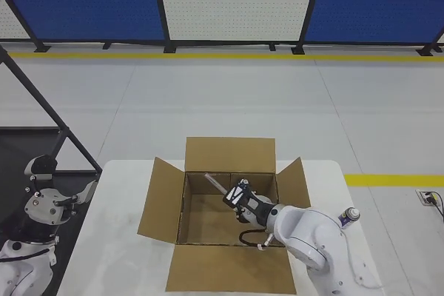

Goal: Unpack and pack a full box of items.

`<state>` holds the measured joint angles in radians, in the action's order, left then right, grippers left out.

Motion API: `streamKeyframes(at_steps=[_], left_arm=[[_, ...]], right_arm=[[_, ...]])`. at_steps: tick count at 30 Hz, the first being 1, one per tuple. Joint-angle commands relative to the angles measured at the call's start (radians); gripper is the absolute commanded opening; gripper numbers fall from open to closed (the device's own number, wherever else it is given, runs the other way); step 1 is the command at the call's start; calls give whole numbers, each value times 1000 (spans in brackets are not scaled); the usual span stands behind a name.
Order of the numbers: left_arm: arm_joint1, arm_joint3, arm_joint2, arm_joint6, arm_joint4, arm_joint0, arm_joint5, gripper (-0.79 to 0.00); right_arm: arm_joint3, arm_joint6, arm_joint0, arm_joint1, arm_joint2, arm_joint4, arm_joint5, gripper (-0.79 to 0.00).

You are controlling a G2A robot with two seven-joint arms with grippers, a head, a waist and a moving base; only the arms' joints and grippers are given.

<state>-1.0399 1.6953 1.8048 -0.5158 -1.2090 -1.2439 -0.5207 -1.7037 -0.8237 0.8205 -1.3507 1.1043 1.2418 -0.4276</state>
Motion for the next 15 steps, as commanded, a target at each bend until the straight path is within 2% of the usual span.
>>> streamKeyframes(at_steps=[1,7,15], left_arm=[[0,0,0,0,0,0,0,0],[0,0,0,0,0,0,0,0],[0,0,0,0,0,0,0,0]], right_arm=[[-12,21,12,0,-6,-1,-2,-785],[-155,44,55,10,20,-3,-21,-785],[-418,66,173,29,96,-11,-28,-785]])
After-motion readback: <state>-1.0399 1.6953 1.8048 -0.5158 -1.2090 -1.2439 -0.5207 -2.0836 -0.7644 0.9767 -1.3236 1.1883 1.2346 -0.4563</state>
